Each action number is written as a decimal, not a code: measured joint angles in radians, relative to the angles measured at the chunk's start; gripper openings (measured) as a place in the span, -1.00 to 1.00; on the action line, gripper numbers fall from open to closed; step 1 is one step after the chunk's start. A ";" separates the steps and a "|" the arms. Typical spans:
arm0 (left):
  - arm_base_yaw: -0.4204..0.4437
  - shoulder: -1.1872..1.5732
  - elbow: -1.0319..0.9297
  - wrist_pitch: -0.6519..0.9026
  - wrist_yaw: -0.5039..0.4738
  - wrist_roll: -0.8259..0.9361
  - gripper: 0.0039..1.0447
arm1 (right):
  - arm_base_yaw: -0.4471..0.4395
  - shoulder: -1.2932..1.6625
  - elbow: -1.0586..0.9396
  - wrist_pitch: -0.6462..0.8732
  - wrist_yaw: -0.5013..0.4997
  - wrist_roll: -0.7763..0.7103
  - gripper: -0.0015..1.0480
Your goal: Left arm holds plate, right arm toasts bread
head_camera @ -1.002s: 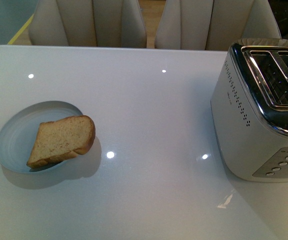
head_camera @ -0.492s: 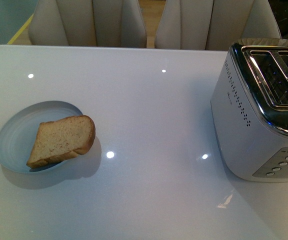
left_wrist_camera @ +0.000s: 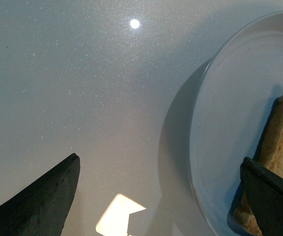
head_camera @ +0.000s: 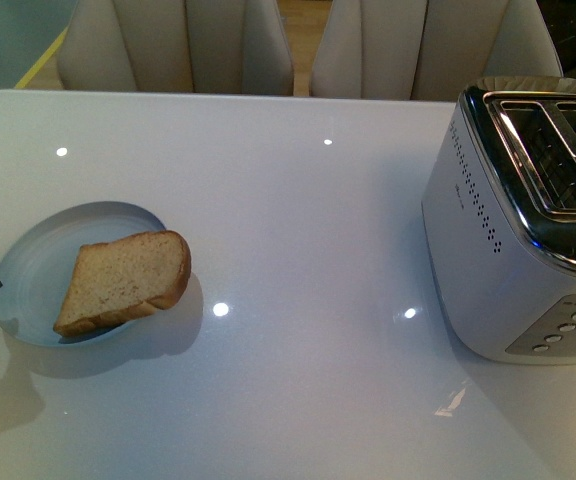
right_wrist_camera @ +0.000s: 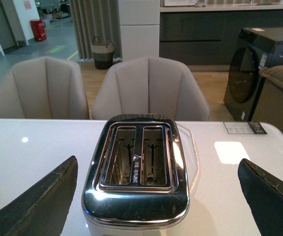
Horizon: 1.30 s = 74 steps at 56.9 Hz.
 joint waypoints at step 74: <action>-0.092 0.134 0.105 -0.021 0.039 -0.050 -0.95 | 0.000 0.000 0.000 0.000 0.000 0.000 0.83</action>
